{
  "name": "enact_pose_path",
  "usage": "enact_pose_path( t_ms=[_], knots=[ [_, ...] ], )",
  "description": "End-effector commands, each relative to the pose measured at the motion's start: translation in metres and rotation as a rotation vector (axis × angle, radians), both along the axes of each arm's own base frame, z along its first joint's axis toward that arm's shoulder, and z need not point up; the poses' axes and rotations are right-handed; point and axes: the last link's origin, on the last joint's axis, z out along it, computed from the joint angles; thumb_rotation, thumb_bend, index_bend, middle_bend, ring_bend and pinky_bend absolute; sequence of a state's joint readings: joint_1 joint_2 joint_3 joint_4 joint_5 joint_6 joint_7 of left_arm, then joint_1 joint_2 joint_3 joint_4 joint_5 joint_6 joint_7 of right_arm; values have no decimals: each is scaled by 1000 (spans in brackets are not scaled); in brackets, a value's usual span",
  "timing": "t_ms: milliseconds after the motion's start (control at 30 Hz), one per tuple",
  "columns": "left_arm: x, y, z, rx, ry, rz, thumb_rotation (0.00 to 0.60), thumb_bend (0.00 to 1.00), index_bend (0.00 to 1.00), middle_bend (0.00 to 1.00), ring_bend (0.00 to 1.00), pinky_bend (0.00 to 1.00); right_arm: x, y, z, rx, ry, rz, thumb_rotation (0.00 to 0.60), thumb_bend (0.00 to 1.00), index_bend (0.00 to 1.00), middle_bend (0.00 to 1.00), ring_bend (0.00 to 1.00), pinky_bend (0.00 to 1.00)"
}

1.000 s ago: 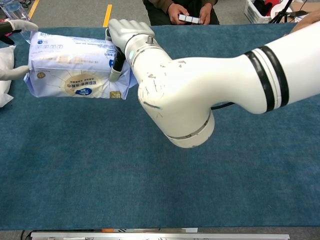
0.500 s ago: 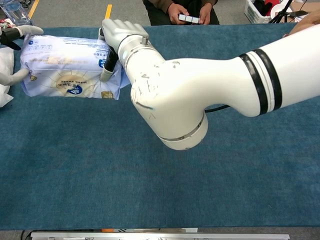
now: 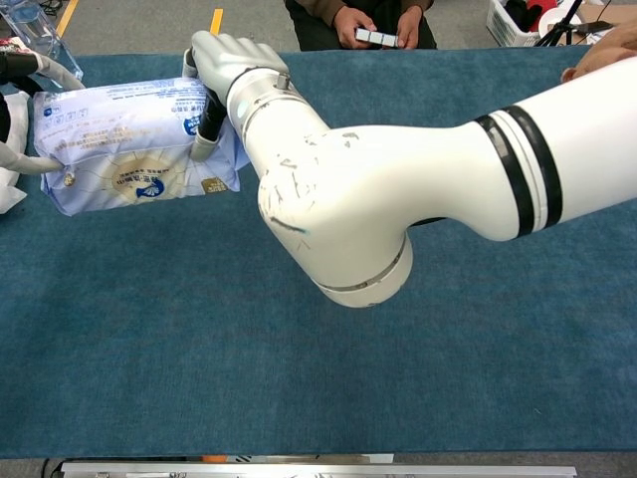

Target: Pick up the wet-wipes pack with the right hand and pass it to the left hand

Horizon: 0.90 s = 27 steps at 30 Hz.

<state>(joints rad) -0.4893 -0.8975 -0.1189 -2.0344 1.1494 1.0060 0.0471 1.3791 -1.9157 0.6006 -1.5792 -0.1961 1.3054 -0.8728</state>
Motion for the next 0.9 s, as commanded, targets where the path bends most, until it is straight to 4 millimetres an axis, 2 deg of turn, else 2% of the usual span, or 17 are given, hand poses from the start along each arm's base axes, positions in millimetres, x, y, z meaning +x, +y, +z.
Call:
enact_pose_path(
  t_ms=[33,267,367,467,567,667,833,900],
  knots=[
    [1,0,0,3,-12,4,600,223,386,316,471,709,1,1,0,-5,-6,3,600,273,630,573,647,735],
    [0,2,2,36,-45,4,600,289,494,462,585,825,0,3,-2,5,-15,14,600,273,630,571,641,735],
    [-2,2,5,49,-54,6,600,306,520,489,611,848,-3,3,-1,18,-28,12,600,271,622,551,611,735],
    [-5,1,7,53,-54,10,600,308,538,509,618,851,-6,3,0,27,-23,26,600,270,572,528,588,735],
    [-7,0,9,54,-49,12,600,308,544,514,620,852,-8,5,1,53,-26,41,600,270,461,480,546,718],
    [-9,-1,11,56,-53,13,600,308,552,519,620,852,-11,6,3,75,-31,52,600,267,331,403,472,658],
    [-13,-4,16,60,-60,7,600,307,563,523,620,852,-19,7,10,130,-27,73,600,226,18,146,180,391],
    [-14,-5,18,60,-62,4,600,308,565,525,620,852,-21,6,13,139,-26,78,600,184,0,71,100,316]
  ],
)
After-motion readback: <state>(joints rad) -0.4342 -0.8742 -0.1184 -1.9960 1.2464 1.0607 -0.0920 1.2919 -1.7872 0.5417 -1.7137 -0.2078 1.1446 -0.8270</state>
